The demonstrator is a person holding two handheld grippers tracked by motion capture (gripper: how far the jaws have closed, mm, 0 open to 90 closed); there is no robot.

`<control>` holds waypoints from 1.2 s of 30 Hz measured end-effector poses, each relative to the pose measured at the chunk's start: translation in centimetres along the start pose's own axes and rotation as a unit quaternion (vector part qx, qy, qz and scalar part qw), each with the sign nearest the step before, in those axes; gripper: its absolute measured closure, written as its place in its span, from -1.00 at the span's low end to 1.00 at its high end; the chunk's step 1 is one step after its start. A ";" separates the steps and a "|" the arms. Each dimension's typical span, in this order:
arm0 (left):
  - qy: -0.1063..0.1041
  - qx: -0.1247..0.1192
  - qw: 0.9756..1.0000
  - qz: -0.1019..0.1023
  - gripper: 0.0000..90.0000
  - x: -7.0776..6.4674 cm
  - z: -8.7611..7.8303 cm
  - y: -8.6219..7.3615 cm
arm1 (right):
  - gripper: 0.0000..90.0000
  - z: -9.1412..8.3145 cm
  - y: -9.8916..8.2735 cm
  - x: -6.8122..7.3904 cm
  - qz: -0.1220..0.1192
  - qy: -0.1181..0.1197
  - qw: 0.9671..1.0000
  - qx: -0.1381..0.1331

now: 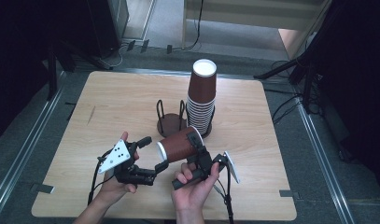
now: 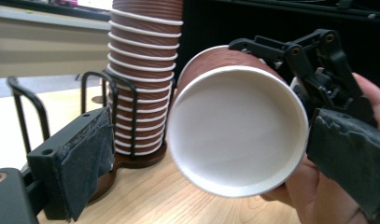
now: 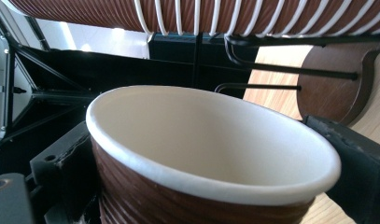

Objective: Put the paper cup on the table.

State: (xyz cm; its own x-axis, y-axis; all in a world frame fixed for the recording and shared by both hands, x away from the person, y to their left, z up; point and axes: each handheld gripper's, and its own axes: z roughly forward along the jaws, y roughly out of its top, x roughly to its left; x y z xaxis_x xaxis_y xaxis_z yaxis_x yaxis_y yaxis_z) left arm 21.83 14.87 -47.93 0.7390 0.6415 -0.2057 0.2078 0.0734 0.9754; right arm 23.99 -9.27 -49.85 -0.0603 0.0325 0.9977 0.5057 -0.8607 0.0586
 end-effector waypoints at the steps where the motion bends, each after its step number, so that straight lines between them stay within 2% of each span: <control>1: 0.002 0.002 1.000 -0.001 -0.96 0.1 -0.1 0.0 | -0.90 0.0 0.1 0.0 -0.005 0.000 1.000 -0.001; 11: 0.015 0.006 1.000 -0.019 -0.96 1.2 -1.1 -0.5 | -0.90 -0.2 0.7 0.3 -0.043 -0.006 0.999 -0.012; 15: 0.012 0.006 1.000 -0.015 -0.96 1.1 -1.6 -0.7 | -0.90 -0.2 1.2 0.2 -0.053 -0.015 0.998 -0.020; 19: 0.017 0.012 1.000 -0.013 -0.96 1.2 -2.1 -1.0 | -0.90 -0.1 2.1 0.2 -0.061 -0.023 0.998 -0.027; 27: 0.042 0.016 0.999 -0.026 -0.96 2.7 -3.4 -1.6 | -0.90 -0.2 3.1 0.3 -0.096 -0.031 0.994 -0.031; 31: 0.058 0.013 0.998 -0.030 -0.96 3.5 -4.0 -1.8 | -0.90 -0.2 3.4 0.3 -0.127 -0.043 0.990 -0.032; 33: 0.066 0.013 0.997 -0.035 -0.96 3.9 -4.3 -1.9 | -0.90 -0.3 3.6 0.4 -0.156 -0.052 0.986 -0.034; 35: 0.074 0.015 0.996 -0.035 -0.96 4.3 -4.7 -2.1 | -0.90 -0.3 3.7 0.5 -0.174 -0.058 0.982 -0.036; 36: 0.077 0.015 0.996 -0.039 -0.96 4.5 -4.8 -2.2 | -0.90 -0.3 3.8 0.5 -0.193 -0.063 0.978 -0.038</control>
State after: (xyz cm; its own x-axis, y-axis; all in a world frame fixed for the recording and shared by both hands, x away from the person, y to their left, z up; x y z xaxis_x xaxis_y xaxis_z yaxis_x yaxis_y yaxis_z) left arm 21.63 21.28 -50.62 0.6135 0.7446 -0.2633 0.2815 0.1054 0.9538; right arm 25.57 -12.68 -49.10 -0.1257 0.4203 0.8987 0.4003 -0.8073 0.4336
